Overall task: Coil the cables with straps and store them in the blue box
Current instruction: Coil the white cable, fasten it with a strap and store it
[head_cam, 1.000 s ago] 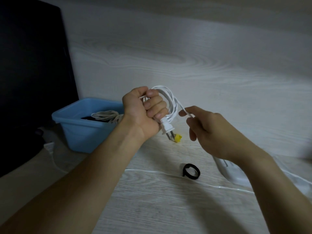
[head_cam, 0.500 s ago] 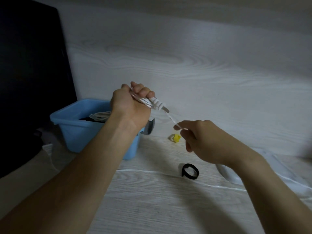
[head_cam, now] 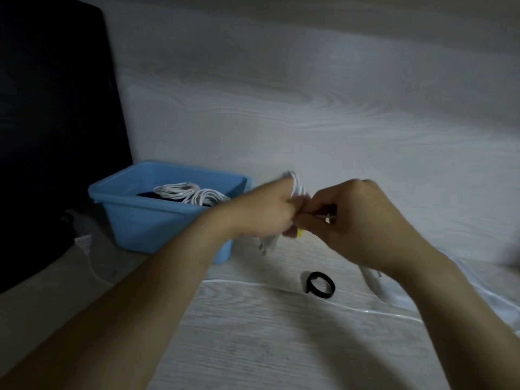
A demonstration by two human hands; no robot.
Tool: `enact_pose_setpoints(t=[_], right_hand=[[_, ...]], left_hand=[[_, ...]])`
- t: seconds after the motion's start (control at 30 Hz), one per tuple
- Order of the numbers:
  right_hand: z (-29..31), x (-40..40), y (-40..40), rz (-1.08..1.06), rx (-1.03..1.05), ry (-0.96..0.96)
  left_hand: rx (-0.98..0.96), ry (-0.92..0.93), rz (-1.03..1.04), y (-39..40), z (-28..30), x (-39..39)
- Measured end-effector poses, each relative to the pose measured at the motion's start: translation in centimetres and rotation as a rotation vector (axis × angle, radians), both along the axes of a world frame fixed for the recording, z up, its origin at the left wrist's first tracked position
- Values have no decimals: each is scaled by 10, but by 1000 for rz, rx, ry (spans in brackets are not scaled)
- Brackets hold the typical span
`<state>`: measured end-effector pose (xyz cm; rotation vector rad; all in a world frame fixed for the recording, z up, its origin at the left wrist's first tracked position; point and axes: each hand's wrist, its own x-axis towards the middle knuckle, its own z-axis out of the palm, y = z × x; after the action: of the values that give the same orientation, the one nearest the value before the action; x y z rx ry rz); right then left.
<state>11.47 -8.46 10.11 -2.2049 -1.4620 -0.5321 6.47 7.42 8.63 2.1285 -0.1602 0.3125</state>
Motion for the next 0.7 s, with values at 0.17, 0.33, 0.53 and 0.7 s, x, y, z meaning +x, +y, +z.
enact_pose_setpoints(t=[0.17, 0.33, 0.53, 0.7], right_hand=[[8, 8, -10, -31, 137, 137], [6, 10, -9, 35, 240, 259], [1, 16, -5, 111, 193, 498], [-5, 18, -3, 309, 287, 978]], left_hand=[[-215, 359, -132, 1, 3, -7], [-360, 477, -313, 3, 9, -11], [-566, 270, -156, 0, 11, -9], [-797, 232, -138, -7, 12, -5]])
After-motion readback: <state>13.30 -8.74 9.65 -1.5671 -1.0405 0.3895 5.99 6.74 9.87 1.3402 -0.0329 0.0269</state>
